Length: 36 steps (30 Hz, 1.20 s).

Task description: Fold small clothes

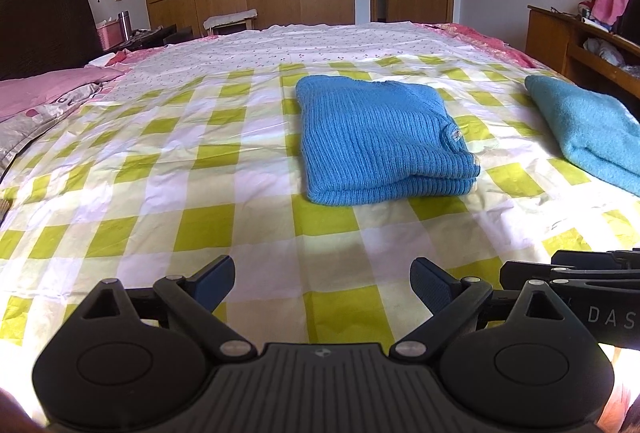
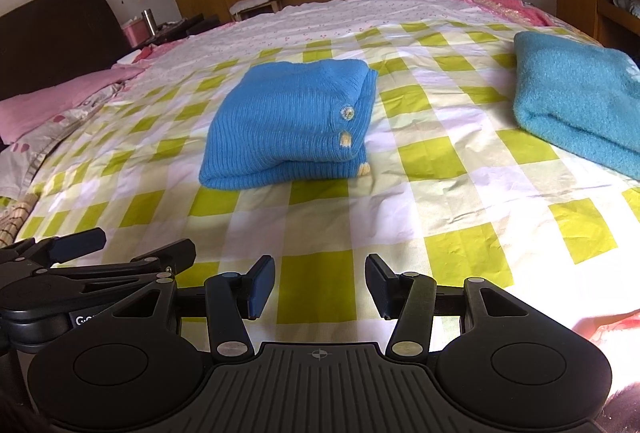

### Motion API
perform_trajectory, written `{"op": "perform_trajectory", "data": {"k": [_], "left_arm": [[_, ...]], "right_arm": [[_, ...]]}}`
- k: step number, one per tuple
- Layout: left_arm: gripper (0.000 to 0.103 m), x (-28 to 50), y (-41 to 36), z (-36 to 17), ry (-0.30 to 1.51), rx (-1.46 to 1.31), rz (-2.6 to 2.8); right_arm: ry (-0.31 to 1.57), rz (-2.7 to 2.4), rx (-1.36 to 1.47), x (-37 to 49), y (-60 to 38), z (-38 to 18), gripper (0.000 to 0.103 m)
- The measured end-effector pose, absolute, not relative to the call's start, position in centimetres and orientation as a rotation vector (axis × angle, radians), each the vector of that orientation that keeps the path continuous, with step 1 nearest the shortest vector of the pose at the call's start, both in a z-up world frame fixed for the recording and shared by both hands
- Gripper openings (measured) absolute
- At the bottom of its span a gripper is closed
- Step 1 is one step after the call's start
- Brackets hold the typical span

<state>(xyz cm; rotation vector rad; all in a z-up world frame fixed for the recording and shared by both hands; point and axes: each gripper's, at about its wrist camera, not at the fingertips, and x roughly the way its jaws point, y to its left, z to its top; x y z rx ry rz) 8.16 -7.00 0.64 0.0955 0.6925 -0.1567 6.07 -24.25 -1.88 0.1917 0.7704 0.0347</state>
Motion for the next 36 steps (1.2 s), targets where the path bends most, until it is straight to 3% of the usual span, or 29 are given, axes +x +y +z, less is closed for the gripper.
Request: {"op": "perform_trajectory", "data": {"k": [36], "left_arm": [[0.097, 6.2, -6.7, -1.9, 0.738, 0.104, -0.165]], "right_arm": [[0.83, 0.003, 0.205, 3.9, -23.7, -4.4, 0.05]]}}
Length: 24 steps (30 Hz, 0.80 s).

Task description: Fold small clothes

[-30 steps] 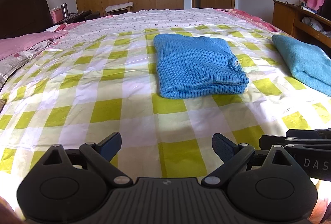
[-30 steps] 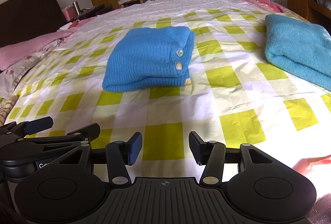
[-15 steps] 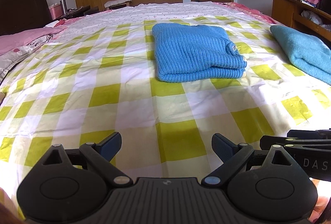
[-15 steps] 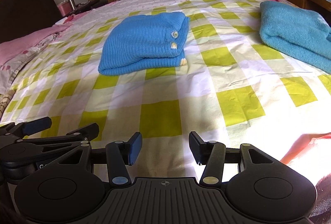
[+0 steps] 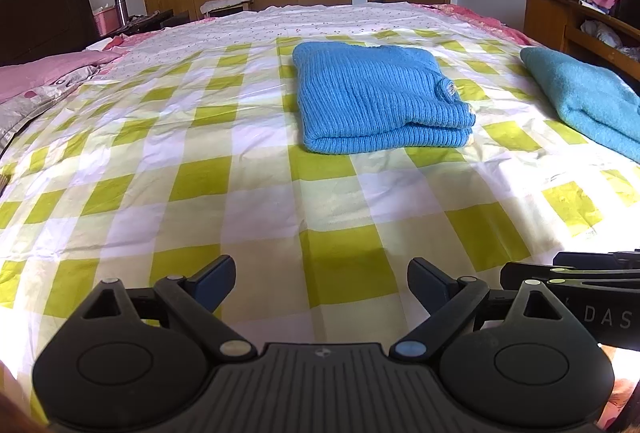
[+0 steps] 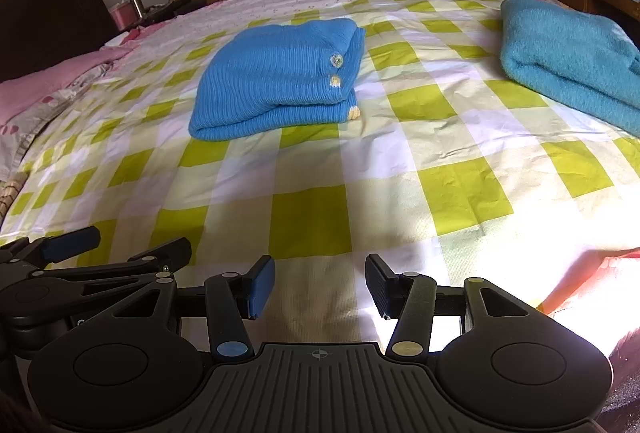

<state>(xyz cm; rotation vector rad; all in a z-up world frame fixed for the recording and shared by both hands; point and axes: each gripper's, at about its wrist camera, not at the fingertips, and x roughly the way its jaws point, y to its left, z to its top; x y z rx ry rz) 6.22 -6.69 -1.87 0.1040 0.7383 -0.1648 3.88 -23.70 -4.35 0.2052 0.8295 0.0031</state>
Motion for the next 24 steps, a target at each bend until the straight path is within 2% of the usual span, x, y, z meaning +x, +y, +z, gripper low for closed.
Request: {"op": "perform_trajectory", "data": {"k": [24], "left_arm": [[0.096, 6.16, -6.62, -1.9, 0.741, 0.1, -0.165]], "right_arm": [[0.833, 0.003, 0.204, 3.88, -23.62, -4.42, 0.05]]}}
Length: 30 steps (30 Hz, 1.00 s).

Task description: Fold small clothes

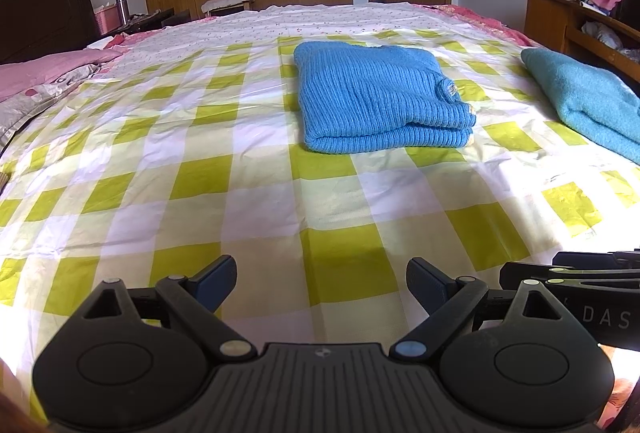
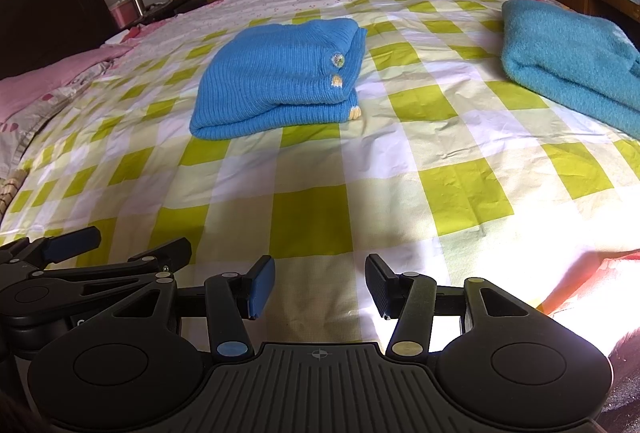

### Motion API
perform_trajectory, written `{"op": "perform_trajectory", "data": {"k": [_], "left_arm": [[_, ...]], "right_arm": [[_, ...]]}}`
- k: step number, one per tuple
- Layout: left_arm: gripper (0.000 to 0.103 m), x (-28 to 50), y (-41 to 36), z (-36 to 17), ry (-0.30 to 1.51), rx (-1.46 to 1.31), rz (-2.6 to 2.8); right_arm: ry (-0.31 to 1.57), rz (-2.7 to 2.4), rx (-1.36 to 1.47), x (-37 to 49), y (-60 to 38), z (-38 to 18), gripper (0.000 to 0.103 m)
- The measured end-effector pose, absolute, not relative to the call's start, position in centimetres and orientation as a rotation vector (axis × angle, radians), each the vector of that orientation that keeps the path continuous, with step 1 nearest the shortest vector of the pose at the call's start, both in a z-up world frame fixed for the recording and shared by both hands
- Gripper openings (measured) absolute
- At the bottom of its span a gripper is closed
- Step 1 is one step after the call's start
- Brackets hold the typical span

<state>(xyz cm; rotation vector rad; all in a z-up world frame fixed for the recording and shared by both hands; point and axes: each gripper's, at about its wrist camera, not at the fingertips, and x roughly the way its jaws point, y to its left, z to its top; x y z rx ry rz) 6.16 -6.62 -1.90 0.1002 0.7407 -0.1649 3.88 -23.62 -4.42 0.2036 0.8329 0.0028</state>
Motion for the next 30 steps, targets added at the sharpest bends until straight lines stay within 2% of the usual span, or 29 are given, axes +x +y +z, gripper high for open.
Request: {"op": "perform_trajectory", "data": {"k": [30], "left_arm": [[0.093, 6.23, -6.42, -1.73, 0.746, 0.088, -0.163]], "right_arm": [[0.835, 0.004, 0.196, 4.14, -23.42, -4.37, 0.05]]}}
